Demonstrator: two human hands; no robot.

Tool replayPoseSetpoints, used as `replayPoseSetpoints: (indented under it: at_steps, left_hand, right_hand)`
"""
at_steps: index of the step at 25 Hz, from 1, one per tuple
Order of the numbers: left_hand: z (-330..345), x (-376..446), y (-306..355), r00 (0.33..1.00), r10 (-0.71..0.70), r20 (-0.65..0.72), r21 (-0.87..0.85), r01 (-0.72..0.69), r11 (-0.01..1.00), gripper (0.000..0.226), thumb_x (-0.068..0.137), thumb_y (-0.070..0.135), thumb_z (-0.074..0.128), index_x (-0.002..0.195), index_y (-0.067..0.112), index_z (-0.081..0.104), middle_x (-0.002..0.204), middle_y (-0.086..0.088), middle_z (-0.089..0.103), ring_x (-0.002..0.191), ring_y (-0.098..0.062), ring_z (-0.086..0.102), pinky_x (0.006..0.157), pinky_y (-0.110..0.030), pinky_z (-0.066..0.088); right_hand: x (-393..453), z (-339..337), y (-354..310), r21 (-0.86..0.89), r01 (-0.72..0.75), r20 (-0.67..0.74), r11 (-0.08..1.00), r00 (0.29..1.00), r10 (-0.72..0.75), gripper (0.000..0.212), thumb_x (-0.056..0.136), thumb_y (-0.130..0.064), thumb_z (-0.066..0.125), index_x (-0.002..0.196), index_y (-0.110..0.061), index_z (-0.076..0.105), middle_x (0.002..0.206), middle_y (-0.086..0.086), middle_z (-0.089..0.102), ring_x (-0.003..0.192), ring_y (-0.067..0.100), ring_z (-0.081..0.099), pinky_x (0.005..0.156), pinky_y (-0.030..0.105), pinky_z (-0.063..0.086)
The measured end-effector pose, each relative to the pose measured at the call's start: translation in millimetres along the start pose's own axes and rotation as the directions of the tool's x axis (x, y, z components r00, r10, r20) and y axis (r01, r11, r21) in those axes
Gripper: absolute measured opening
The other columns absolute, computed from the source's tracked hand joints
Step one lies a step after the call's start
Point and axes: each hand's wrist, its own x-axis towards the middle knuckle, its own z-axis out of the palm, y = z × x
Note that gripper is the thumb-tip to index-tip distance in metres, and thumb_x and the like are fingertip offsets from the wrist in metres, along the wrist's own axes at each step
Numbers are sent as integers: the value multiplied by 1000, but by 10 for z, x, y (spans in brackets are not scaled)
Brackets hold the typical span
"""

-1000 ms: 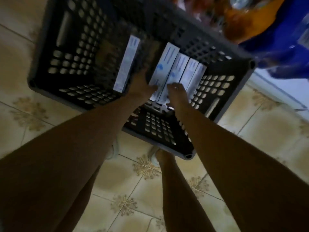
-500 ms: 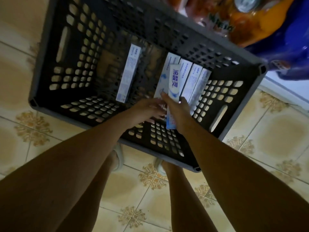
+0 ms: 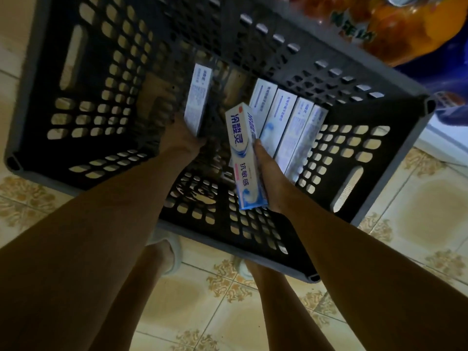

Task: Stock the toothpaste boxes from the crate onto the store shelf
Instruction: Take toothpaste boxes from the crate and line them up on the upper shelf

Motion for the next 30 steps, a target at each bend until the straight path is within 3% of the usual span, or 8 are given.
replayPoseSetpoints:
  at_steps: [3,7,10,13,16,19,24,30]
  left_hand:
    - [-36,8,21,998,20,-68,-72,-25,997,75,82,20,74,145,10,34,145,-16,45,133,-35,45,107,-46,42]
    - [-377,-276,-22,989,-56,140,-527,123,841,79,76,5,76,142,16,34,138,-11,51,124,-31,52,98,-55,48]
    - [-784,-590,-72,969,-26,247,-639,183,747,105,50,14,83,143,23,35,131,-7,58,118,-29,58,96,-56,49]
    - [-1193,-1041,7,973,10,231,-724,165,670,80,70,21,80,142,20,46,126,-7,64,110,-25,63,96,-47,51]
    - [-1631,-1644,190,979,-31,200,-734,171,658,70,83,61,62,144,30,46,126,2,60,111,-20,60,99,-43,47]
    - [-2109,-2196,338,956,-97,276,-740,276,614,99,62,92,47,143,35,44,136,-1,55,118,-28,57,104,-52,43]
    - [-3402,-3496,594,906,141,400,-799,269,538,57,81,37,72,131,16,54,122,-12,66,108,-31,64,80,-43,53]
    - [-4762,-4540,729,845,411,343,-834,73,547,36,89,16,67,123,16,57,111,-6,68,111,-28,62,96,-48,50]
  right_hand:
    - [60,20,30,34,17,15,999,1000,-18,37,100,-48,42,110,-21,65,90,5,70,73,18,67,67,31,57]
    - [-195,131,-111,47,91,-30,995,996,-90,33,101,-40,40,113,-20,64,100,10,68,83,23,63,79,35,52]
    - [-577,325,-298,-49,128,-70,991,989,-131,42,99,-47,37,118,-18,63,99,9,68,84,23,64,75,33,53]
    - [-1067,552,-439,-184,144,-80,972,984,-161,40,88,-59,53,111,-29,66,102,3,73,89,23,69,80,35,56]
    - [-1712,793,-527,-252,244,-58,936,962,-267,11,92,-32,65,102,-30,63,95,1,72,82,18,67,74,30,56]
    - [-2494,1068,-674,-374,294,-47,879,941,-335,26,88,-24,70,112,-24,59,107,1,70,93,20,68,83,36,54]
    - [-4108,1487,-1190,-640,356,36,681,899,-436,43,83,-16,73,116,-15,45,113,1,63,86,15,64,69,29,53]
    - [-5832,1970,-1515,-681,496,152,538,815,-559,37,88,-14,69,122,-19,56,110,-1,65,87,11,63,75,26,50]
